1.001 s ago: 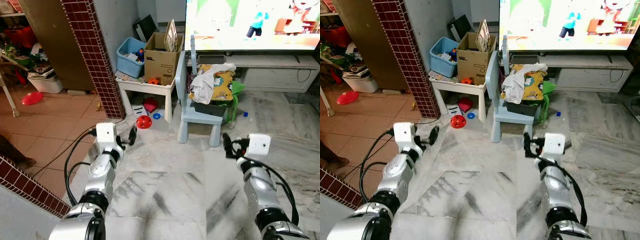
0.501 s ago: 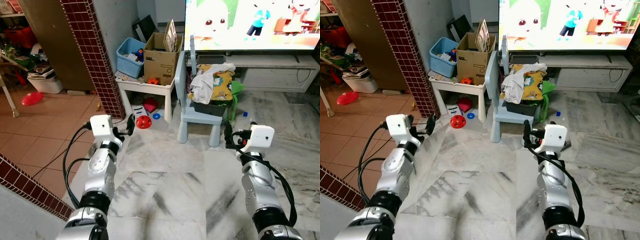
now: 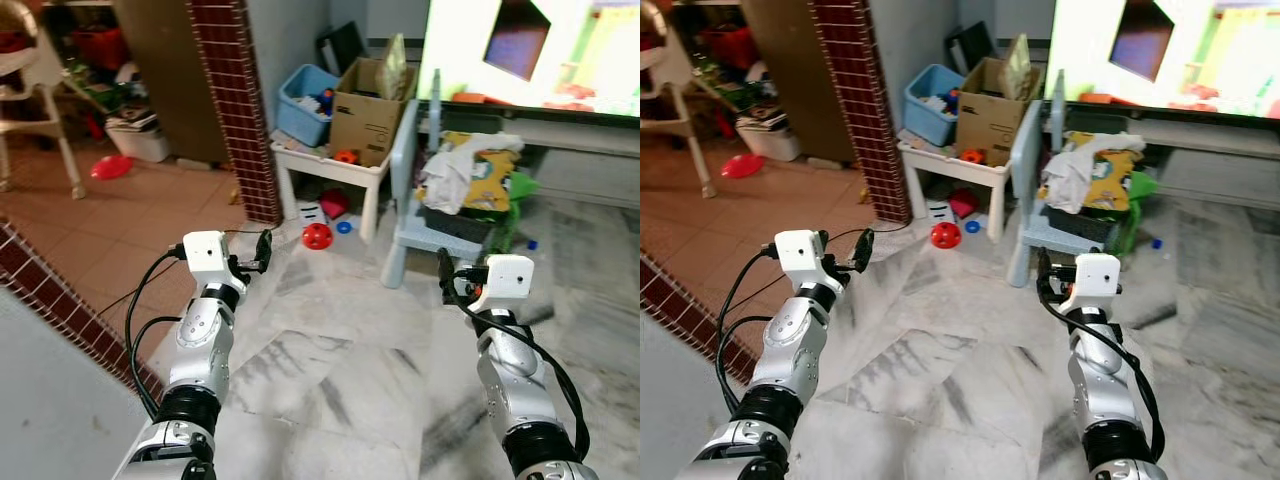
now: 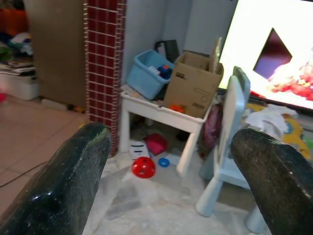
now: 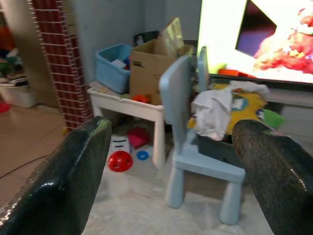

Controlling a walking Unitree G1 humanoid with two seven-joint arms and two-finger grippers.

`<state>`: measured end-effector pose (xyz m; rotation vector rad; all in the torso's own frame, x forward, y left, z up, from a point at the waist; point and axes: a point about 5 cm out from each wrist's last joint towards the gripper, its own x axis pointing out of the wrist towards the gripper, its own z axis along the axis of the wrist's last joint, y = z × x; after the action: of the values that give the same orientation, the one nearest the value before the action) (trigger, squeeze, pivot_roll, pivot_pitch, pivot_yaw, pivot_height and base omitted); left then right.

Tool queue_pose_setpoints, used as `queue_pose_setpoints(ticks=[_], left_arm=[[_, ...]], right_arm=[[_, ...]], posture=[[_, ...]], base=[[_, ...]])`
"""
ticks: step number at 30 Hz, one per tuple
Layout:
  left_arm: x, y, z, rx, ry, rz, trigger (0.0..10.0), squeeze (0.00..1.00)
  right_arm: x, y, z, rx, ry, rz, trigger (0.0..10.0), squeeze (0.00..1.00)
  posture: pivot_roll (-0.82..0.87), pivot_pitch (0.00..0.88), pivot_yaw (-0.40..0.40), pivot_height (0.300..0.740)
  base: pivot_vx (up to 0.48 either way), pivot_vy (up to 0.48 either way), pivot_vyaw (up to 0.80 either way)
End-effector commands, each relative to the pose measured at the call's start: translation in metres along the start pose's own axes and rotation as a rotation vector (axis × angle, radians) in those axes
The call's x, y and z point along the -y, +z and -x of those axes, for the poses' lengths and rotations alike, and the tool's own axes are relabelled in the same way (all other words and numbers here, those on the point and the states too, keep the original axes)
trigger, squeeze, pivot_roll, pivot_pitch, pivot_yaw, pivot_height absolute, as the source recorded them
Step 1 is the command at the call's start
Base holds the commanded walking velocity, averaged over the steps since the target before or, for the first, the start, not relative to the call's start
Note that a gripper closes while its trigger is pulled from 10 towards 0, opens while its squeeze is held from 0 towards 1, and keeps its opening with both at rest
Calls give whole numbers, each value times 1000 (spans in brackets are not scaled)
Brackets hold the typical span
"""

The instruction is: Hang keys on a hook

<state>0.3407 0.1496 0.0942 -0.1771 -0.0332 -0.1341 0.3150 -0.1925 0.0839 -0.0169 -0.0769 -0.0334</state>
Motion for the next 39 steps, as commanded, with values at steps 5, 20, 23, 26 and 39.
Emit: queue_pose_setpoints(ticks=[5,20,23,26,39], left_arm=[[0,4,-3,-9,2,-32,10000,0],[1,1,-1,-24,10,-22,10000,0],[1,1,-1,-24,11,-22,10000,0],[0,2,-2,-22,9,-22,10000,0],[0,5,-5,-18,16,-20,10000,0]], right_arm=[[-3,8,-4,19,26,16,10000,0],[2,9,-4,8,27,28,10000,0],[2,9,-4,8,27,28,10000,0],[3,9,-5,6,26,29,10000,0],[4,10,-5,2,27,35,10000,0]], posture=[[-107,0,33,740],[-104,0,26,740],[-103,0,25,740],[-102,0,23,740],[-104,0,16,740]], base=[[0,0,788],[0,0,788],[0,0,788],[0,0,788],[0,0,788]])
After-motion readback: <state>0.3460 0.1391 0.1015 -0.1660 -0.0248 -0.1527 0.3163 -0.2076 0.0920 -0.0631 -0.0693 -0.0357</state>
